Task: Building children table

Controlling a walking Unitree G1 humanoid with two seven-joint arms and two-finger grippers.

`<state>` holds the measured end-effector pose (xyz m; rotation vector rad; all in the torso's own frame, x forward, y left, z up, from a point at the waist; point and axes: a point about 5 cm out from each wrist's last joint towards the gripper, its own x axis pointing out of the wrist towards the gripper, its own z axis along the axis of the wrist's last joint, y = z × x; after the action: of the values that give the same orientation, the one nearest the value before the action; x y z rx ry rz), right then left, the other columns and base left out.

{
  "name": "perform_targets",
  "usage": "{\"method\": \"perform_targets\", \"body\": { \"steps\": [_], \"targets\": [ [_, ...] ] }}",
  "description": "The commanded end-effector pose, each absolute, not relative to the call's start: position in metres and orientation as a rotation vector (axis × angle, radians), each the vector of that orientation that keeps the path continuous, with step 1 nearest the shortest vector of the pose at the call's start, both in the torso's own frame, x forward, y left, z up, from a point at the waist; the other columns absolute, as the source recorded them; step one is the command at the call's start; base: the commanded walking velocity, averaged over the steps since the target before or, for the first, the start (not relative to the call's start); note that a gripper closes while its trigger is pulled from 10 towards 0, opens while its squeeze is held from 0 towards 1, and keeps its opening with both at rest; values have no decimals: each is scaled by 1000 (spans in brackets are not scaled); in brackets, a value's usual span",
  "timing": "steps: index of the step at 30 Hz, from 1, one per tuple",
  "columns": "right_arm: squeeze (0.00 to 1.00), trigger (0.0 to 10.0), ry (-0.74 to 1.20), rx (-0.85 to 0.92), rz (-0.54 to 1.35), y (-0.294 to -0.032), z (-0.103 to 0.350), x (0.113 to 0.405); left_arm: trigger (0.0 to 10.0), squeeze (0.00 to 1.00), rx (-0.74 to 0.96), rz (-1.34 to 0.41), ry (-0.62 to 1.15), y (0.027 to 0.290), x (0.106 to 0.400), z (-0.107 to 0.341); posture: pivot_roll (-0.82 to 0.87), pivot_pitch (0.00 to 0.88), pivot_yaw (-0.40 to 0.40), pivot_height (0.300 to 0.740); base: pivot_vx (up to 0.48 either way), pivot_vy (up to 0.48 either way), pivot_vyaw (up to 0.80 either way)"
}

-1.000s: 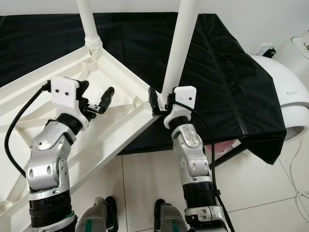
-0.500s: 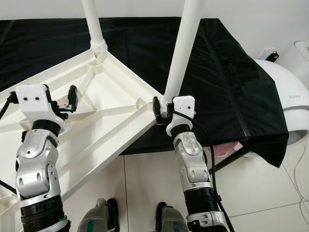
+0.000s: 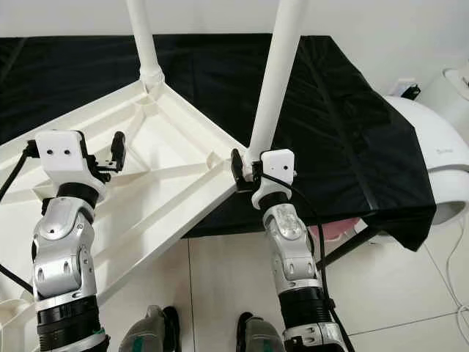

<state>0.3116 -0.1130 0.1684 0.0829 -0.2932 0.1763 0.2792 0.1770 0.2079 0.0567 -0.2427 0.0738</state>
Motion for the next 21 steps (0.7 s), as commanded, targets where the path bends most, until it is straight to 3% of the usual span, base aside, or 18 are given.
{"method": "perform_targets", "body": {
  "steps": [1, 21],
  "targets": [
    [0, 10000, -318, 84, 146, -117, 169, 307, 10000, 0, 54, 11, -227, 166, 276, 200, -22, 130, -6, 740, 0, 0, 0],
    [0, 10000, -331, 94, 94, -124, 163, 286, 10000, 0, 51, -108, -253, 153, 265, 203, -36, 168, 12, 740, 0, 0, 0]
  ]
}}
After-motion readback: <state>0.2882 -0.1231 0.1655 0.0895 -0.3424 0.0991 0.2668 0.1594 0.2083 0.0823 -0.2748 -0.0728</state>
